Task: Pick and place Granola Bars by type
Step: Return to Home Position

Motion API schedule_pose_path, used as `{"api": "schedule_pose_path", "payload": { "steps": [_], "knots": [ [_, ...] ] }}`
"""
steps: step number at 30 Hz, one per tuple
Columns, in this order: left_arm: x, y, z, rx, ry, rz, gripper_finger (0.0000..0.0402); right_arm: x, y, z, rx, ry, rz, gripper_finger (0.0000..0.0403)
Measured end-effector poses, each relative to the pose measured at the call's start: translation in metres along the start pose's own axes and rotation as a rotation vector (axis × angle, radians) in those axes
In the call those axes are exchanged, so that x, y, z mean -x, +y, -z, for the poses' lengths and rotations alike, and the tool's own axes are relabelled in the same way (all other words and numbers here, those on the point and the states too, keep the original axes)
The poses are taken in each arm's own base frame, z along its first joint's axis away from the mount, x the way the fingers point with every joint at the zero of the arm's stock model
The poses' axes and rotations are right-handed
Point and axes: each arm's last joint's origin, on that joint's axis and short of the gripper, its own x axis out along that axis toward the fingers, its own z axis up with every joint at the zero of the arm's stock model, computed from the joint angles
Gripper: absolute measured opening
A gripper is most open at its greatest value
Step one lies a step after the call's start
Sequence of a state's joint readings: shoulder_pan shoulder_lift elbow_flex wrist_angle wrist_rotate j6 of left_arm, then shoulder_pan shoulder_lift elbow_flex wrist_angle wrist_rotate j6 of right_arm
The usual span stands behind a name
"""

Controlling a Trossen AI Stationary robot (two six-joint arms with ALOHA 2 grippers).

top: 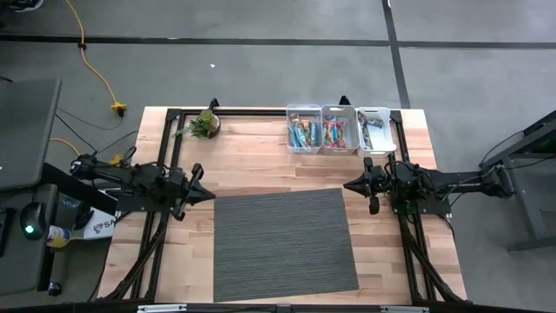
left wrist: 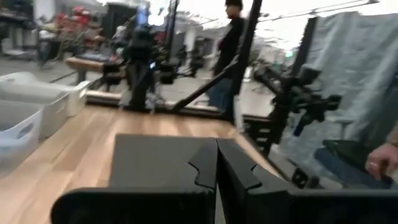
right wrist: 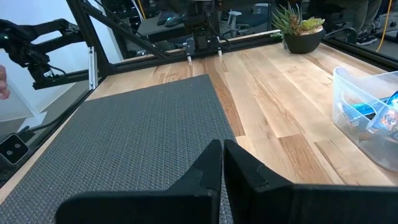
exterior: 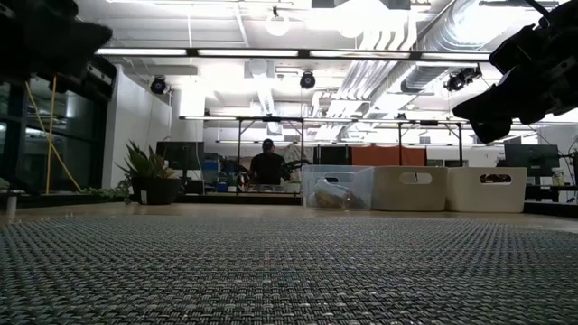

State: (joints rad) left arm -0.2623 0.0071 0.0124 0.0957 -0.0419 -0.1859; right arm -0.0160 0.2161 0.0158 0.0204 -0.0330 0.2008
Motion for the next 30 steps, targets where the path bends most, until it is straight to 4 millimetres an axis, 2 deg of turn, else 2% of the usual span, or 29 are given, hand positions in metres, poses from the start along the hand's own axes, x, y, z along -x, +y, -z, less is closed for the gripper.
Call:
{"api": "schedule_pose_path", "payload": {
  "steps": [8, 14, 30],
  "knots": [
    [0.0001, 0.0029, 0.0043, -0.063, 0.036, -0.075, 0.0000, 0.0000, 0.0000, 0.0000, 0.000, 0.000, 0.000, 0.0000],
    [0.0001, 0.0026, 0.0048, -0.125, 0.043, -0.063, 0.0000, 0.0000, 0.0000, 0.0000, 0.000, 0.000, 0.000, 0.0000],
    [-0.0022, 0.0032, 0.0103, -0.084, 0.106, -0.062, 0.0001, 0.0000, 0.0000, 0.0000, 0.000, 0.000, 0.000, 0.0000]
  ]
}}
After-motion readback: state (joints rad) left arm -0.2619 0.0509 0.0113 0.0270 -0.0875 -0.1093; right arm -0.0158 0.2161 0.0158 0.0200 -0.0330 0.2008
